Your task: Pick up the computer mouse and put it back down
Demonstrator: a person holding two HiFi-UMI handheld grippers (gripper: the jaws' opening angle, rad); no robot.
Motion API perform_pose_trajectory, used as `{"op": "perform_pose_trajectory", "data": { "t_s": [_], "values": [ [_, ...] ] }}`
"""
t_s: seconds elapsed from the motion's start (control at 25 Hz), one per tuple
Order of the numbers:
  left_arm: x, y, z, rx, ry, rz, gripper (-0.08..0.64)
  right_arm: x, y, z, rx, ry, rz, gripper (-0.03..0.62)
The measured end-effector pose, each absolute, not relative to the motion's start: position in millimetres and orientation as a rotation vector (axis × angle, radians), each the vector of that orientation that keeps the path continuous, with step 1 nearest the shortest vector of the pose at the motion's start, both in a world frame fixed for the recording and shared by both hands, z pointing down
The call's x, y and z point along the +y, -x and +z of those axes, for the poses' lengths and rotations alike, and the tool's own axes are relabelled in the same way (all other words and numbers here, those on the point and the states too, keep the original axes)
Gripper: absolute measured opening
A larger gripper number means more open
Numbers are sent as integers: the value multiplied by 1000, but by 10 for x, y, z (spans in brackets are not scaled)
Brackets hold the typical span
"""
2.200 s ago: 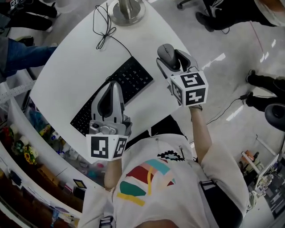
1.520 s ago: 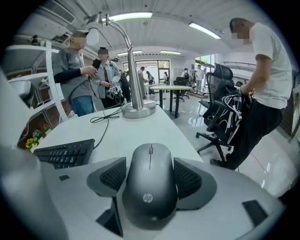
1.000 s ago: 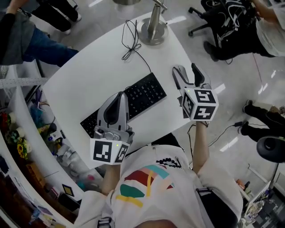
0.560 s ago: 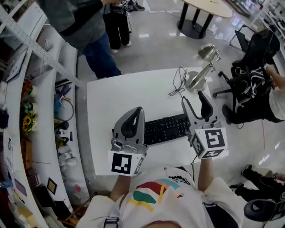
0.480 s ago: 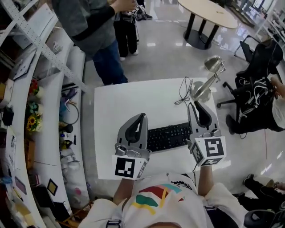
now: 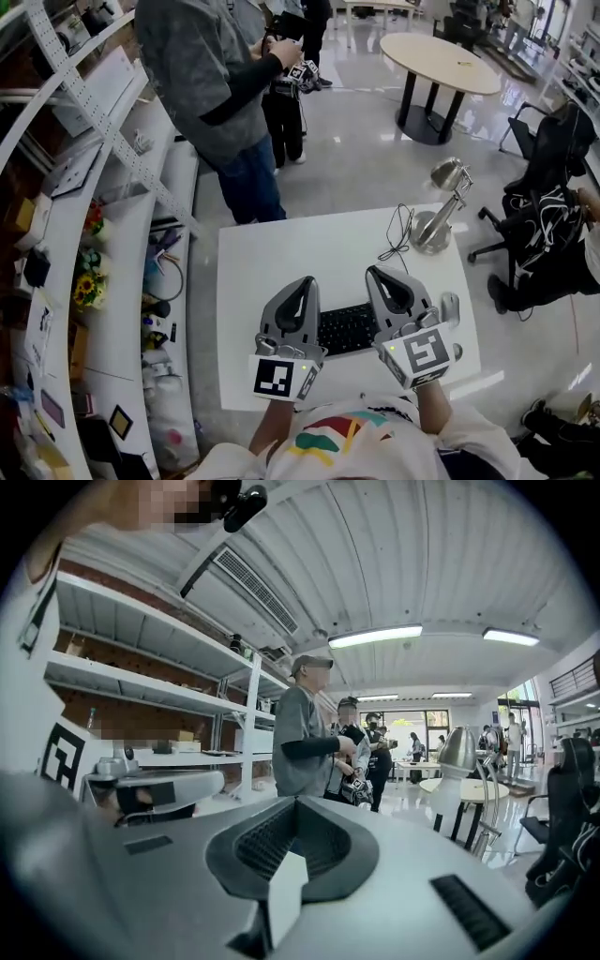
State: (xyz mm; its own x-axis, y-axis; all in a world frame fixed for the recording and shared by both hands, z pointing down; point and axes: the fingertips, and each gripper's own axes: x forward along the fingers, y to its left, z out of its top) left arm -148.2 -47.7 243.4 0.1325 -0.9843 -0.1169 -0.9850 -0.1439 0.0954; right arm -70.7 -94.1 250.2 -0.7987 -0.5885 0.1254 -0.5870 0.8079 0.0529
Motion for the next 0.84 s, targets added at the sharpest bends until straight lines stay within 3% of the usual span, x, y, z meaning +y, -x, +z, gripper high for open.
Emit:
{"op": "perform_pose_trajectory", "data": {
  "t_s": [0.84],
  "values": [
    [-418, 1414, 2469, 2030, 2421, 294, 46, -819, 543, 2594, -2759, -972, -122, 12]
  ]
}}
